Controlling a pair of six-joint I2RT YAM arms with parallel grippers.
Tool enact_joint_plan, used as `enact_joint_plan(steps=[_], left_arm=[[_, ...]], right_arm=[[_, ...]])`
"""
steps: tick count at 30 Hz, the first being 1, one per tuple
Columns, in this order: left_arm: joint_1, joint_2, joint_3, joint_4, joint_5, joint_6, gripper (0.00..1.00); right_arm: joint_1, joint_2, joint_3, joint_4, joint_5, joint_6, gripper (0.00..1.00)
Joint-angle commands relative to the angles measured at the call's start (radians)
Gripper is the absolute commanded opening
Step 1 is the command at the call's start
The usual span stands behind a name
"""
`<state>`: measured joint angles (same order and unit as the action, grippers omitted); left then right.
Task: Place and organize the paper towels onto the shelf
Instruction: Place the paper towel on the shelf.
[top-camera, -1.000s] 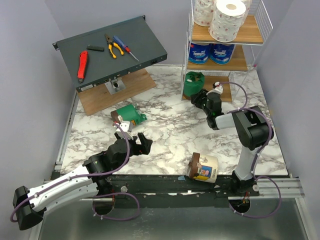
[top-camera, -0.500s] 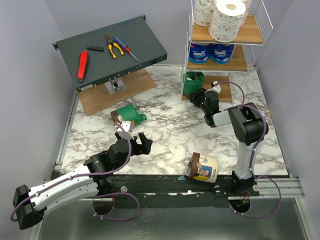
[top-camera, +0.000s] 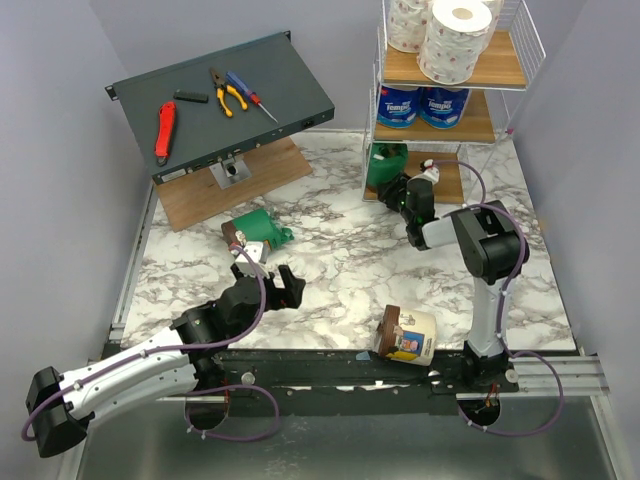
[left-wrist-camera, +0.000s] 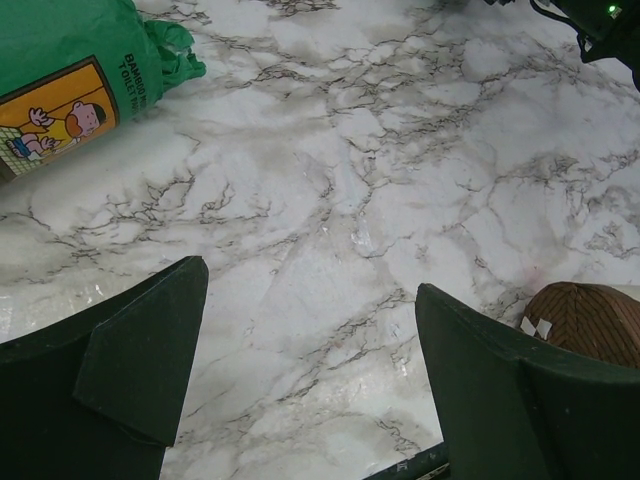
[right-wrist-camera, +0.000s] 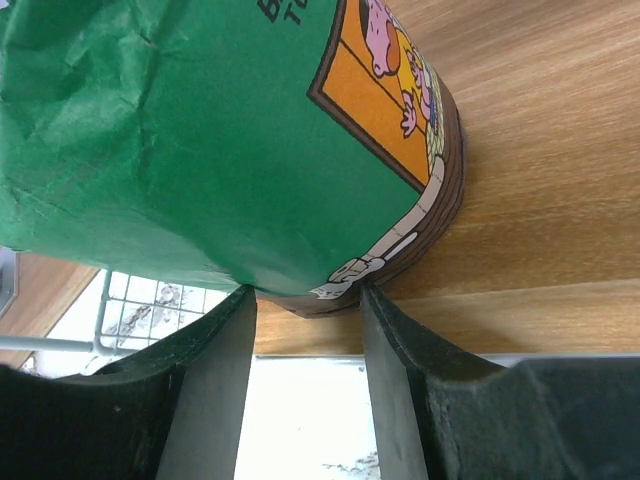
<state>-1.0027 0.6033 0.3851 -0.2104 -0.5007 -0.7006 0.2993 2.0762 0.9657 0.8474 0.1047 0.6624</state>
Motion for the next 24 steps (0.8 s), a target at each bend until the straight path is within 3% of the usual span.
enact_joint_plan(steps=[1, 10, 24], left_arm=[[0.004, 0.01, 0.006, 0.022, -0.027, 0.001, 0.88], [0.004, 0.03, 0.011, 0.031, -0.032, 0.0, 0.88], [0.003, 0.069, 0.026, 0.041, -0.031, 0.009, 0.89]], right_arm=[[-0.003, 0.038, 0.048, 0.02, 0.022, 0.016, 0.5], [-0.002, 0.069, 0.092, 0.013, 0.026, 0.029, 0.51], [-0.002, 0.064, 0.127, 0.006, 0.046, 0.028, 0.61]])
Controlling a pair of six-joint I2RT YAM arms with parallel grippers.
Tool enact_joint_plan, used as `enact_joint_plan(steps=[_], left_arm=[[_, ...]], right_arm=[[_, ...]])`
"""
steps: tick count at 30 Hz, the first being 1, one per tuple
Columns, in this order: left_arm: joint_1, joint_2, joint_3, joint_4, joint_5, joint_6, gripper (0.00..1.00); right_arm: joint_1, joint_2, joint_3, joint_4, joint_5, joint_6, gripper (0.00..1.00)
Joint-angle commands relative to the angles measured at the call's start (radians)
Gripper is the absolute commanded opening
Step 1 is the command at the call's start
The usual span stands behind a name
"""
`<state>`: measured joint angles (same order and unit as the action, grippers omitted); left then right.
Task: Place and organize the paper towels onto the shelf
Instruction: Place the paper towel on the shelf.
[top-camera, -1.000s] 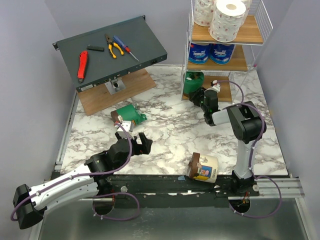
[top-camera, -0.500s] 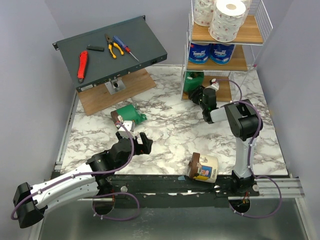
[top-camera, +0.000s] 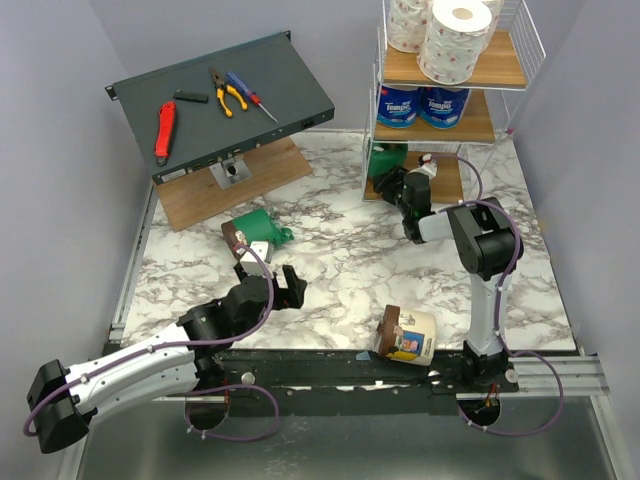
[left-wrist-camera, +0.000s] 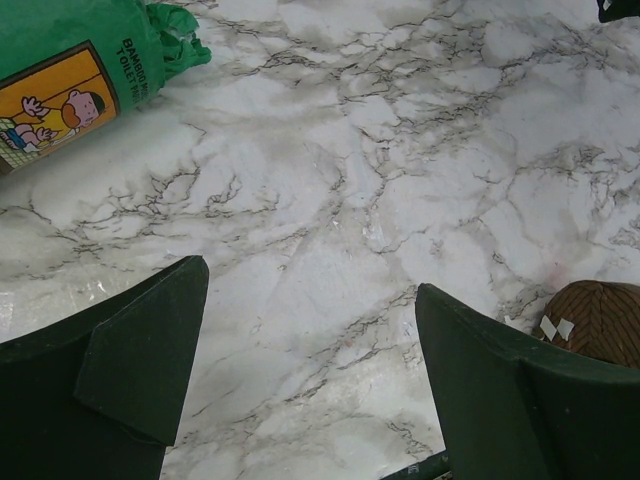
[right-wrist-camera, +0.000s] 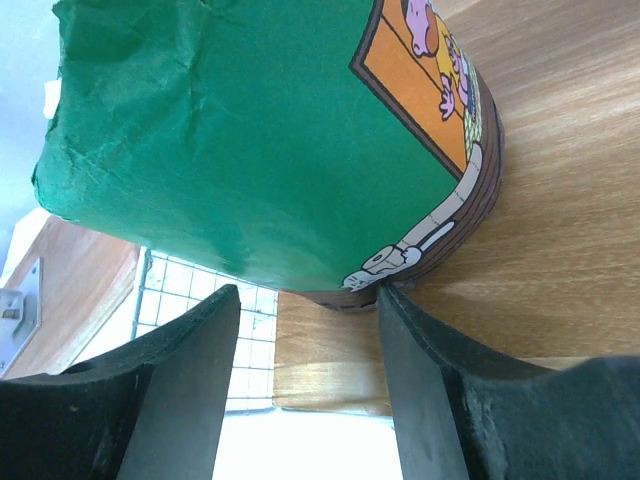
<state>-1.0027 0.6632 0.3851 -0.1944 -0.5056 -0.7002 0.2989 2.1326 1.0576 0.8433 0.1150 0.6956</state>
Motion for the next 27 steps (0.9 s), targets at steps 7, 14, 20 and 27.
enact_joint_plan(steps=[7, 14, 20, 27], left_arm=[[0.004, 0.01, 0.025, 0.024, -0.025, 0.008, 0.89], [0.004, -0.005, 0.018, 0.021, -0.021, 0.005, 0.89], [0.003, -0.018, 0.014, 0.02, -0.019, 0.002, 0.89], [0.003, -0.033, 0.008, 0.018, -0.014, 0.002, 0.89]], right_arm=[[-0.001, -0.001, 0.039, -0.006, 0.04, -0.015, 0.62], [-0.002, -0.025, 0.023, -0.003, 0.015, -0.015, 0.64], [-0.002, -0.068, -0.024, 0.009, 0.005, -0.006, 0.66], [-0.002, -0.193, -0.133, 0.021, -0.022, 0.027, 0.68]])
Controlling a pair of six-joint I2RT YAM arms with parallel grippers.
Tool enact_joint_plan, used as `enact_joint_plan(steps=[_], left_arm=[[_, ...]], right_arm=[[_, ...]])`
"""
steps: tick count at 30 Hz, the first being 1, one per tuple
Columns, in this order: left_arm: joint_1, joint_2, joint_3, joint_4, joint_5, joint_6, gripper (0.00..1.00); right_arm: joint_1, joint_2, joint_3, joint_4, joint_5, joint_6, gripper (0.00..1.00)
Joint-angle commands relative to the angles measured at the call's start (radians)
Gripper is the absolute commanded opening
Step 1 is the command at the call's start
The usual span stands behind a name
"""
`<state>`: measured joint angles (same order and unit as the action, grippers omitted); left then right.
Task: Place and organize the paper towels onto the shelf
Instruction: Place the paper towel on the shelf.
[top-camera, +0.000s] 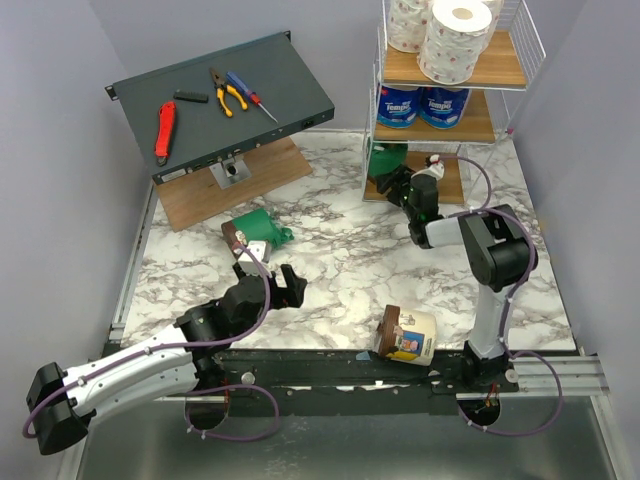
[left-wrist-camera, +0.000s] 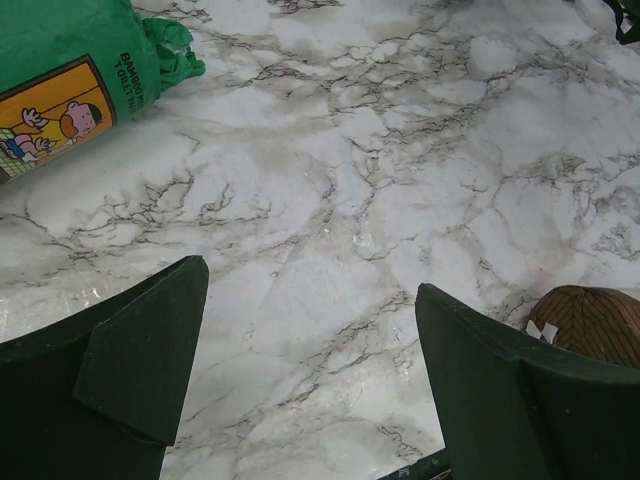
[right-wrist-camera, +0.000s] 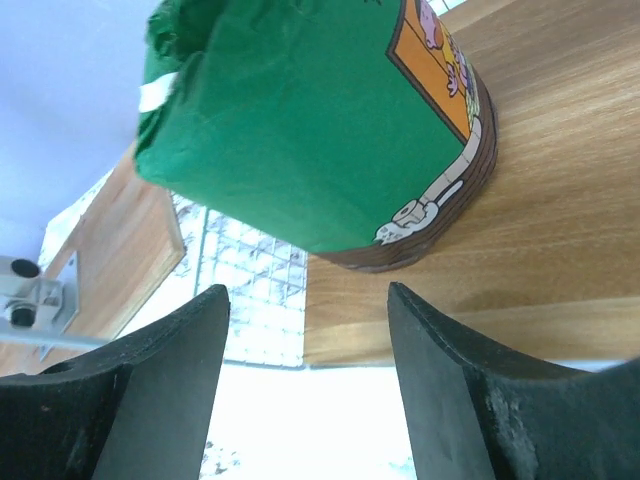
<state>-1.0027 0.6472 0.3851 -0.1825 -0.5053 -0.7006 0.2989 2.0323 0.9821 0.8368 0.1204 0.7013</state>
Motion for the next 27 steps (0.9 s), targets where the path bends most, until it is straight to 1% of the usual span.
enact_joint_plan(steps=[1, 5, 8, 10, 13, 16, 19, 21, 22, 24, 27], left_arm=[[0.004, -0.021, 0.007, 0.005, -0.015, 0.002, 0.89], [0.003, -0.039, 0.005, -0.004, -0.016, 0.003, 0.89], [0.004, -0.056, 0.003, -0.008, -0.018, 0.003, 0.89], [0.006, -0.068, 0.004, -0.013, -0.019, 0.003, 0.89], [0.007, -0.08, 0.003, -0.022, -0.018, -0.01, 0.89], [0.009, -0.083, -0.001, -0.039, -0.031, -0.036, 0.91], [0.012, -0.076, 0.014, -0.075, -0.046, -0.062, 0.96], [0.013, -0.074, 0.021, -0.08, -0.054, -0.069, 0.99], [0.013, -0.074, 0.023, -0.078, -0.056, -0.075, 0.99], [0.016, -0.081, 0.013, -0.048, -0.042, -0.076, 0.99], [0.02, -0.102, -0.023, 0.093, 0.061, -0.009, 0.99]], right_arm=[[-0.002, -0.119, -0.071, 0.007, -0.041, 0.028, 0.68], [-0.001, -0.239, -0.145, -0.093, -0.112, 0.037, 0.69], [0.0, -0.357, -0.206, -0.186, -0.2, 0.035, 0.7], [-0.001, -0.445, -0.228, -0.305, -0.216, 0.035, 0.72], [0.0, -0.566, -0.229, -0.496, -0.209, 0.05, 0.74], [0.0, -0.661, -0.233, -0.691, -0.159, 0.044, 0.75], [-0.001, -0.785, -0.292, -0.761, -0.09, 0.075, 0.8], [-0.001, -0.871, -0.333, -0.78, -0.098, 0.104, 0.84], [-0.001, -0.914, -0.344, -0.797, -0.107, 0.115, 0.86], [-0.001, -0.967, -0.355, -0.866, -0.113, 0.141, 0.86], [-0.001, -1.021, -0.377, -0.999, -0.082, 0.19, 0.86]])
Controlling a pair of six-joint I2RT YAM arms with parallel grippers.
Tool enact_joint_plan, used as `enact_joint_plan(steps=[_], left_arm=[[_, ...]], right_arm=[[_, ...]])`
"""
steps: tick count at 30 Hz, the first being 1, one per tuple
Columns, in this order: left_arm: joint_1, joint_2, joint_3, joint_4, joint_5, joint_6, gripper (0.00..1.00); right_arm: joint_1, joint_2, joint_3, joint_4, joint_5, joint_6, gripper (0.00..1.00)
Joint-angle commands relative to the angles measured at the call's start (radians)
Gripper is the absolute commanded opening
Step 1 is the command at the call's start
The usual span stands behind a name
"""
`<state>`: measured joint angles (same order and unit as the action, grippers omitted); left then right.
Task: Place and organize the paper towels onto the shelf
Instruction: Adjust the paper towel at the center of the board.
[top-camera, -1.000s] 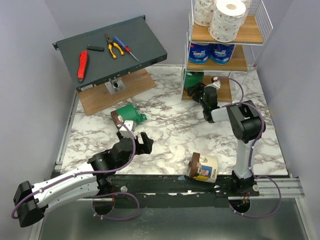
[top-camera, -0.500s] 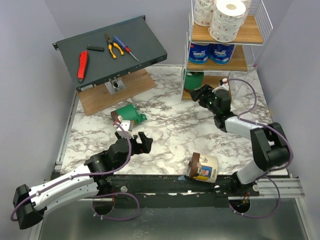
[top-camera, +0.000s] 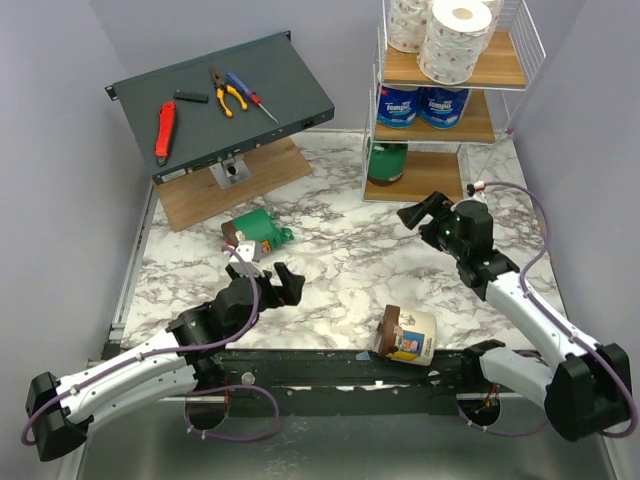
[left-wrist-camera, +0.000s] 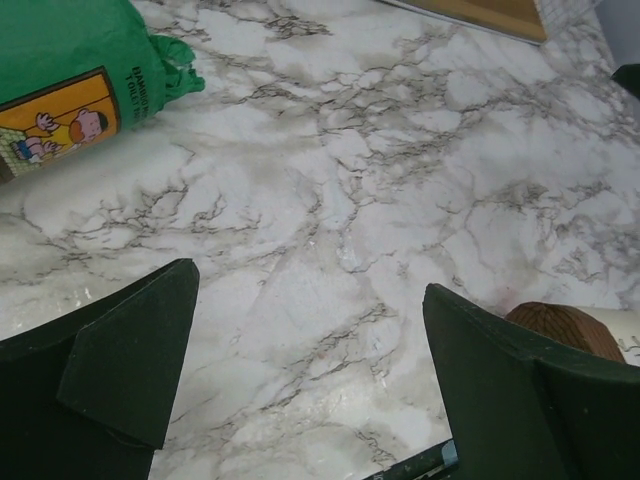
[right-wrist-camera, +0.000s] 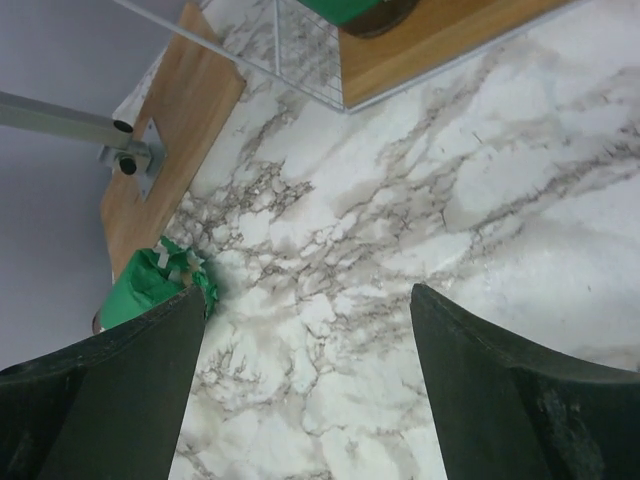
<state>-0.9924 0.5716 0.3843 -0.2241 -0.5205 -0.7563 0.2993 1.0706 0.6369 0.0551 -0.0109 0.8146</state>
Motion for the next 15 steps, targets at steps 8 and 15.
enact_joint_plan(steps=[8, 15], left_arm=[[0.012, 0.091, -0.005, 0.377, 0.441, 0.161, 0.99], [0.012, 0.265, 0.006, 0.526, 0.601, 0.096, 0.99]], right_arm=[[-0.002, -0.194, -0.156, -0.321, 0.067, 0.146, 0.84], [-0.002, -0.326, -0.12, -0.512, 0.05, 0.172, 0.84]])
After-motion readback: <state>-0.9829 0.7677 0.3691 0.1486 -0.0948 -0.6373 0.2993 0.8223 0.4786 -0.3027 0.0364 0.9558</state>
